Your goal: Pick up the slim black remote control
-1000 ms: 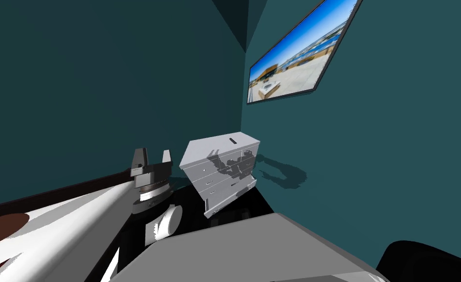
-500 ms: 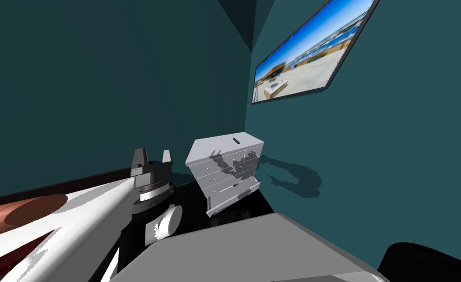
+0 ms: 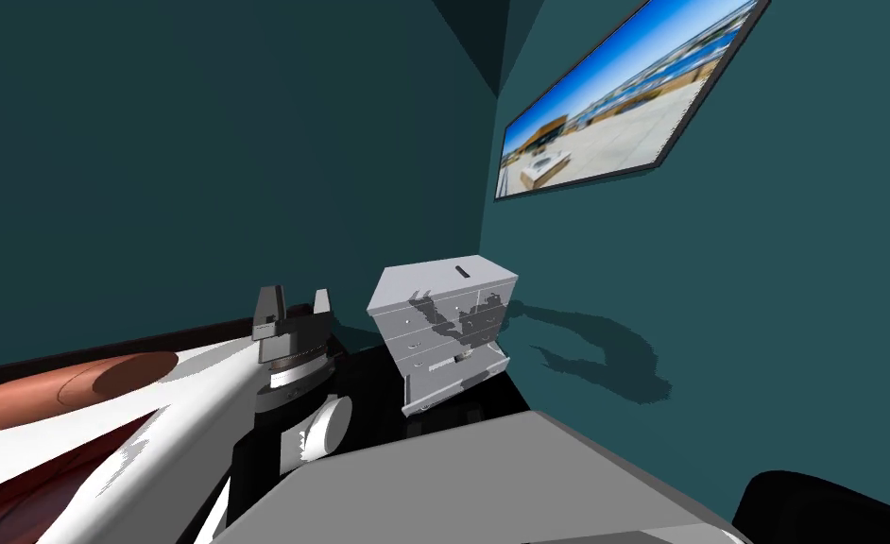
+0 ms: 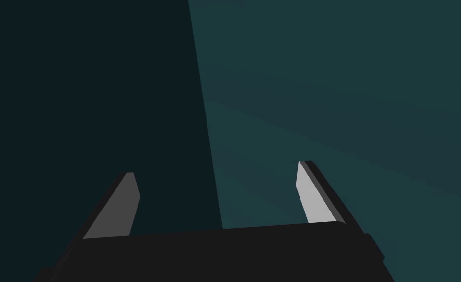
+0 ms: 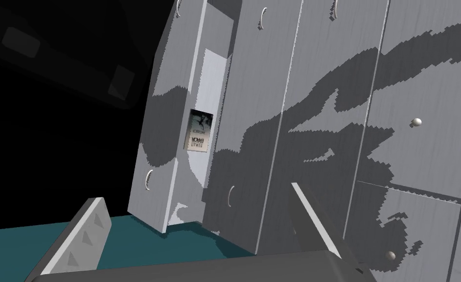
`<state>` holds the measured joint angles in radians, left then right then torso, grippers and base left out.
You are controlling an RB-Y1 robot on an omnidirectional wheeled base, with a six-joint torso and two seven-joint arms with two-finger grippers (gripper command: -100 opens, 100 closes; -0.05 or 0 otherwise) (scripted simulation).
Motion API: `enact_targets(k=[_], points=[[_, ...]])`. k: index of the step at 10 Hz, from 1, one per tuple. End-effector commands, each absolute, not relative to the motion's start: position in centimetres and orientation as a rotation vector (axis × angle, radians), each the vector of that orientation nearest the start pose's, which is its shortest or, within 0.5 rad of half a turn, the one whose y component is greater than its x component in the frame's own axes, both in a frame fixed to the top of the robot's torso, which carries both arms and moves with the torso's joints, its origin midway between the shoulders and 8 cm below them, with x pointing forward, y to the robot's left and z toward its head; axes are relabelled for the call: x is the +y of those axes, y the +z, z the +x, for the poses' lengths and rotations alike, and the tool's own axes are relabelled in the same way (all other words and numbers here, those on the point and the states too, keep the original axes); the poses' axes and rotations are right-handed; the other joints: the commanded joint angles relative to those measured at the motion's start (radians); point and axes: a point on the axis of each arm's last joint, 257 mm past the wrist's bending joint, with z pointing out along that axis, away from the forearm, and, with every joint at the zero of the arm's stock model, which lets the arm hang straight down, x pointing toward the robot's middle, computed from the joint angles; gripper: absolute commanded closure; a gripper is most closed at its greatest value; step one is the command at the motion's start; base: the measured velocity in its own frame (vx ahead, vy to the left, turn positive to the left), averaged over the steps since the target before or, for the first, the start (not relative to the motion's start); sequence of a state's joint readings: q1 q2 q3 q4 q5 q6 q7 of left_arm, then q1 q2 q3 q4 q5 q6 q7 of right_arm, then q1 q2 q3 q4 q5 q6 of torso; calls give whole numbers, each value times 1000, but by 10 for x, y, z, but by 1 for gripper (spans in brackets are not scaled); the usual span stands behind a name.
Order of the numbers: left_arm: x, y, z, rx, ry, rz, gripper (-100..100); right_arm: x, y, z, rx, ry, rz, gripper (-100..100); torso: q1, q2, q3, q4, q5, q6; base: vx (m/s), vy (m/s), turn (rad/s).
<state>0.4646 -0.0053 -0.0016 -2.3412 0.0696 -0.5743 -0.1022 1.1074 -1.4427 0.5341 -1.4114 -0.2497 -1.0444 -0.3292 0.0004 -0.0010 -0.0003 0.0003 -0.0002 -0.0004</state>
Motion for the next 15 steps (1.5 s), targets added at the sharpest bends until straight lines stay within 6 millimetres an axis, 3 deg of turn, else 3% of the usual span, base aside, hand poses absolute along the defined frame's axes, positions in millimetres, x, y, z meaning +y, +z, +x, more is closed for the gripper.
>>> enact_targets(k=[1,4,5,6,8,9,12,14,15], points=[[279,75,316,468,-1297,-538,0,-457,-332,-40,2453,1033,1331,-100,0,0,0,0,0,0,-4,7,320],[279,75,316,468,-1297,-538,0,-499,-315,-51,2561,911,1352,-100,0,-1,-1,0,0,-2,0,-3,233],[279,75,316,468,-1297,-538,0,-504,-315,-52,2567,894,1350,-100,0,-1,-1,0,0,0,3,-4,-35],[279,75,316,468,-1297,-538,0,-526,-304,-62,2590,825,1416,-100,0,-1,0,0,0,0,10,-65,216],[279,75,316,468,-1297,-538,0,-536,-300,-59,2623,794,1389,-100,-4,-2,-1,0,-1,0,8,-37,115],[279,75,316,468,-1297,-538,0,-560,-288,-67,2636,715,1450,-100,-1,-1,-1,0,-1,0,17,44,459],[279,75,316,468,-1297,-538,0,-591,-268,-61,2692,608,1455,-100,3,-3,-2,-1,1,-2,11,26,251],[279,75,316,468,-1297,-538,0,-594,-265,-57,2708,597,1439,-100,0,-1,-1,0,0,1,6,-7,-9],[279,75,316,468,-1297,-538,0,-616,-250,-54,2716,520,1472,-100,1,-1,0,0,0,1,14,3,365]])
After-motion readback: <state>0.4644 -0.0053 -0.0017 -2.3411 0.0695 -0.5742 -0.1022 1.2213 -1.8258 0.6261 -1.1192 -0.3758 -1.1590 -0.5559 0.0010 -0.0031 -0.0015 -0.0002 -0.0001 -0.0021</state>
